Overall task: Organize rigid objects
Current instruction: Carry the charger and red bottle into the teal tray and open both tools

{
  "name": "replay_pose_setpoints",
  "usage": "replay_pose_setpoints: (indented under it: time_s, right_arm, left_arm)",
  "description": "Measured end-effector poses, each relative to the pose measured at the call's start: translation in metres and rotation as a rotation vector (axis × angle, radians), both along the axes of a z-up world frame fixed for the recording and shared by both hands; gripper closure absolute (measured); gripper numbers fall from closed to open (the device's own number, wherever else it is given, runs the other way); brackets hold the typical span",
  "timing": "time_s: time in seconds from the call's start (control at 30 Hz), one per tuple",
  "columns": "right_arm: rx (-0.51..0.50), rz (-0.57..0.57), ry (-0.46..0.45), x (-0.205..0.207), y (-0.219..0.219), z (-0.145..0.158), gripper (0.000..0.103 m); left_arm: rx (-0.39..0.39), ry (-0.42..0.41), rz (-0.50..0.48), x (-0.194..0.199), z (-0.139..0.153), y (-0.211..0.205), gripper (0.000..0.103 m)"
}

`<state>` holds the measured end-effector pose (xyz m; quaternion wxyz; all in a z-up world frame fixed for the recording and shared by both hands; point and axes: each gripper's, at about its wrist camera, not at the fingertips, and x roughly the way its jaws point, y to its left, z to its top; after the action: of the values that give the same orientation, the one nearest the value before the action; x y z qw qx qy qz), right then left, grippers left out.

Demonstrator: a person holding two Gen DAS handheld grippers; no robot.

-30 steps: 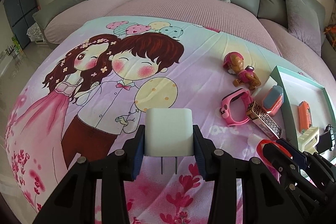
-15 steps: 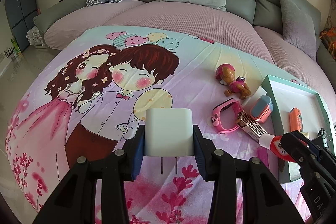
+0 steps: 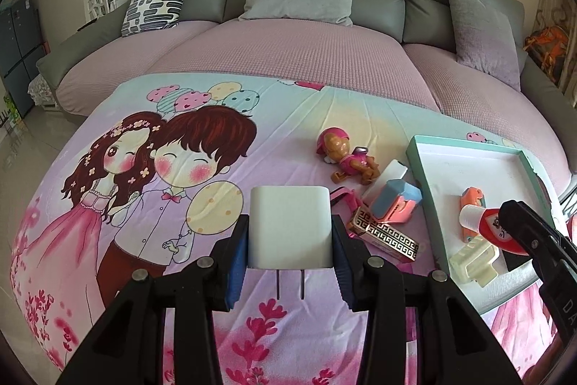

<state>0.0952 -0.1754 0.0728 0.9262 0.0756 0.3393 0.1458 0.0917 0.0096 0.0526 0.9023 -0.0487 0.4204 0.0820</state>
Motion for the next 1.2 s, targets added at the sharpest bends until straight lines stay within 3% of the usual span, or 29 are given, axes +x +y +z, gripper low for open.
replay_pose_setpoints:
  time_s: [0.57, 0.77, 1.2]
  right_arm:
    - [0.087, -0.384, -0.028, -0.005, -0.135, 0.001, 0.080]
    - [0.033, -0.431, 0.015, 0.007, -0.141, -0.017, 0.080]
    - [-0.044, -0.459, 0.035, 0.013, -0.138, -0.028, 0.080]
  left_arm:
    - [0.054, -0.040, -0.251, 0.031, 0.020, -0.115, 0.059]
    - [0.065, -0.026, -0.316, 0.048, 0.007, -0.146, 0.059]
    - [0.091, 0.018, -0.293, 0.073, -0.030, -0.157, 0.059]
